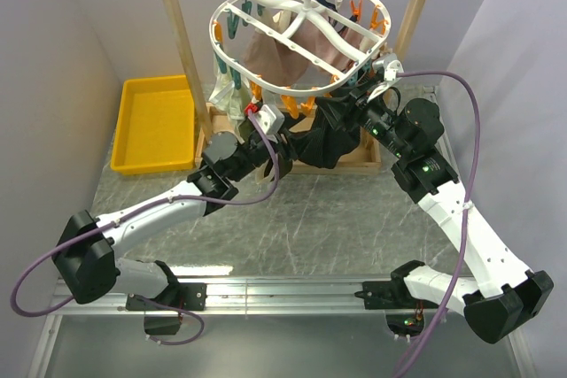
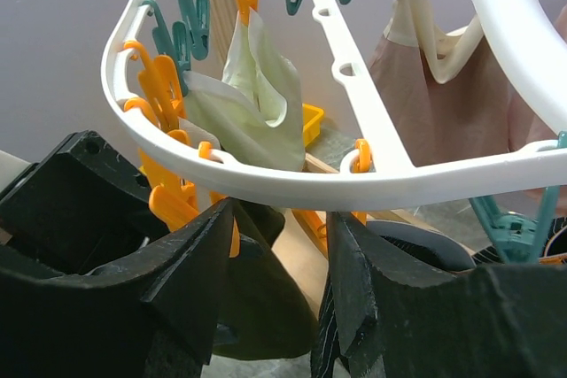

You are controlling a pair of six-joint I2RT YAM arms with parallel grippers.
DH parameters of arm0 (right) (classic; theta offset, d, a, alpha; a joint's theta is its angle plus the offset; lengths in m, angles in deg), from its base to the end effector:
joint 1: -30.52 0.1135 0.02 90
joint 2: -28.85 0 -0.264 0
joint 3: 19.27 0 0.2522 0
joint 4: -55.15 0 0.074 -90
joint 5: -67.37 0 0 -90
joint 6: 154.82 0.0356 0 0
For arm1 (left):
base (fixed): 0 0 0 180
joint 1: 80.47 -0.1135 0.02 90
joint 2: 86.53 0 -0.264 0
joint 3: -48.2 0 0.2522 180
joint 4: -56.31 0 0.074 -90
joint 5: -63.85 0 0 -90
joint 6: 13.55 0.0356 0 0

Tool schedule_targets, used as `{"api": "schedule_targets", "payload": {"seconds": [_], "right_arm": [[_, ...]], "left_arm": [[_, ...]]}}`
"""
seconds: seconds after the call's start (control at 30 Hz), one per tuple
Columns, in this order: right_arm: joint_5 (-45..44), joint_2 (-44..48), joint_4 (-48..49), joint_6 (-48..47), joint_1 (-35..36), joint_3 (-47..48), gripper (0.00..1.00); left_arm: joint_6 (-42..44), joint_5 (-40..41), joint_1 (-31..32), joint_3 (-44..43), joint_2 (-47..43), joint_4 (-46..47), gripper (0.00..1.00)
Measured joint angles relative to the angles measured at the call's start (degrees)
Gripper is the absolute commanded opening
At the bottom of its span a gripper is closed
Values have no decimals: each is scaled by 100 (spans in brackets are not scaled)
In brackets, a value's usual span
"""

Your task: Clip the underwear to the hanger

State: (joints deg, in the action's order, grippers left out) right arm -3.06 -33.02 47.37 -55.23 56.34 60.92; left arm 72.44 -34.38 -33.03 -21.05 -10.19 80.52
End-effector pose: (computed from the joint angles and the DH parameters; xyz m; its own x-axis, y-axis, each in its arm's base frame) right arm 0.2115 0.1156 0.4453 0.0446 0.1960 -0.9796 -0.7244 0.6816 0.1034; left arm 0.2075 -0.2335 0.3711 0.1412 -0.2561 -0.9563 0.8334 0.5521 -0.0248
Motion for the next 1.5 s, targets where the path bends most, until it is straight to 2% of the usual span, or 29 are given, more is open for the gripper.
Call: {"api": "schedule_targets", "payload": {"seconds": [0.13, 0.73, 1.23, 1.5], "right_arm": [[2, 0, 0, 0, 0, 0, 54], [4, 0, 2, 0, 0, 0, 54], [46, 0, 2, 0, 0, 0, 54], [66, 2, 2, 0, 0, -2, 54]], "left_arm": [[85, 199, 127, 0, -61, -61, 60], [144, 769, 570, 341, -474, -872, 61], [1054, 1241, 590, 212, -354, -118, 61], [1386, 1305, 560, 24, -79, 225, 56]]}}
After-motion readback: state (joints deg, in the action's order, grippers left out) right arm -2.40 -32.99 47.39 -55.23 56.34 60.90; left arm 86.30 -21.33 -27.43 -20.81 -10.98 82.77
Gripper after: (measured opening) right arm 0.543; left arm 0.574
